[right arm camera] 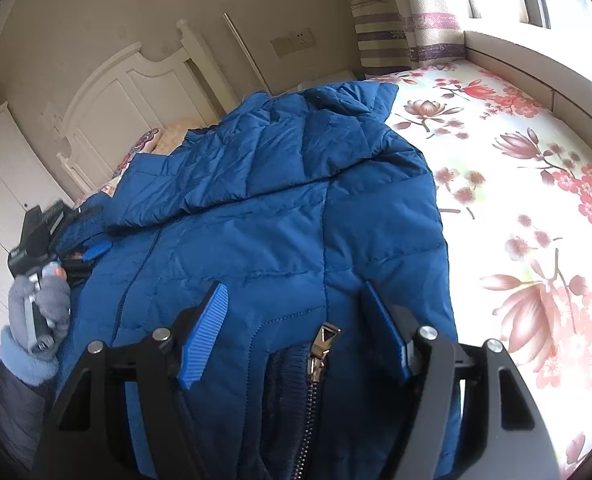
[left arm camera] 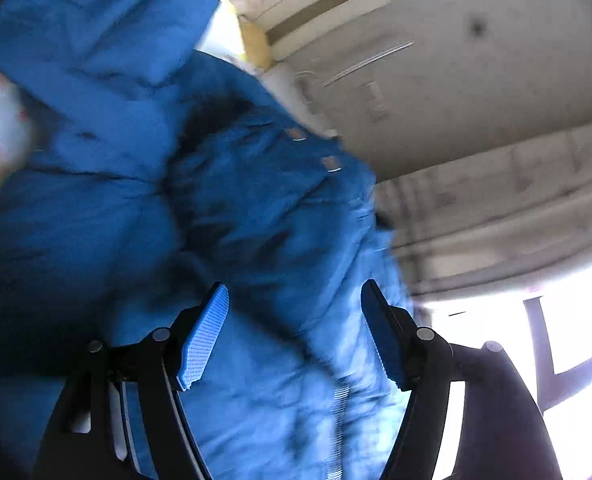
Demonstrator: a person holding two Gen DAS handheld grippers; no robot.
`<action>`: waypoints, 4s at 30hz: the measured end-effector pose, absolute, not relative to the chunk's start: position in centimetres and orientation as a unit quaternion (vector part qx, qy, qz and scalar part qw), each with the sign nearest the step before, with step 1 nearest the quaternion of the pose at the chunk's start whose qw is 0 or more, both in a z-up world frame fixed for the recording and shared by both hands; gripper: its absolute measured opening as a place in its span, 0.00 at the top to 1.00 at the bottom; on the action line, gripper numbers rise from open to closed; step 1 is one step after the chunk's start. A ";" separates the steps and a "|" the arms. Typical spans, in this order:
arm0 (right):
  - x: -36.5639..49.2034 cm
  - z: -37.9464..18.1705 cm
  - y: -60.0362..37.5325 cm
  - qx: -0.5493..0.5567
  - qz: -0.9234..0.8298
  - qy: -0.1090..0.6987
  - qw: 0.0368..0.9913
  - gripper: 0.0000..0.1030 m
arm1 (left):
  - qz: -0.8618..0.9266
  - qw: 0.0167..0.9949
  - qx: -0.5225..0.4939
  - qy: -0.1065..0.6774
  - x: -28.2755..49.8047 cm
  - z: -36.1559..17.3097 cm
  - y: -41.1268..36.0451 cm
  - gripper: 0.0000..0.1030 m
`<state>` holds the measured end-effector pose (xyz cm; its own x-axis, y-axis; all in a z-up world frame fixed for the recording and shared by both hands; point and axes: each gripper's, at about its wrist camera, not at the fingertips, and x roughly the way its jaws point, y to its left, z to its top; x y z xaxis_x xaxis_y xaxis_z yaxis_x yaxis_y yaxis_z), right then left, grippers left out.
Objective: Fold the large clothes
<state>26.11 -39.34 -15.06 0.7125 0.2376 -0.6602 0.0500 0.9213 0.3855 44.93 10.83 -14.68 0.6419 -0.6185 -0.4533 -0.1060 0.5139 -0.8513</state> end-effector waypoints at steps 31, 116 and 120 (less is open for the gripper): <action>36.3 -11.2 -36.5 0.046 -0.036 0.376 0.925 0.21 | -0.119 0.809 -0.417 0.396 46.0 -13.6 5.9 0.15; 51.1 -10.5 -40.5 0.043 -0.042 0.428 0.902 0.68 | 0.030 0.900 -0.004 0.435 45.7 -13.2 0.4 0.11; 53.7 -11.5 -40.6 0.017 -0.068 0.438 0.896 0.59 | 0.028 0.900 -0.008 0.434 45.7 -13.1 0.5 0.11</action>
<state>53.71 -40.60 -11.51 0.6075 -0.1072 -0.7871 0.1365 0.9902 -0.0295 45.73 0.48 -13.15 0.6210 0.0437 -0.7826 -0.0578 0.9983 0.0099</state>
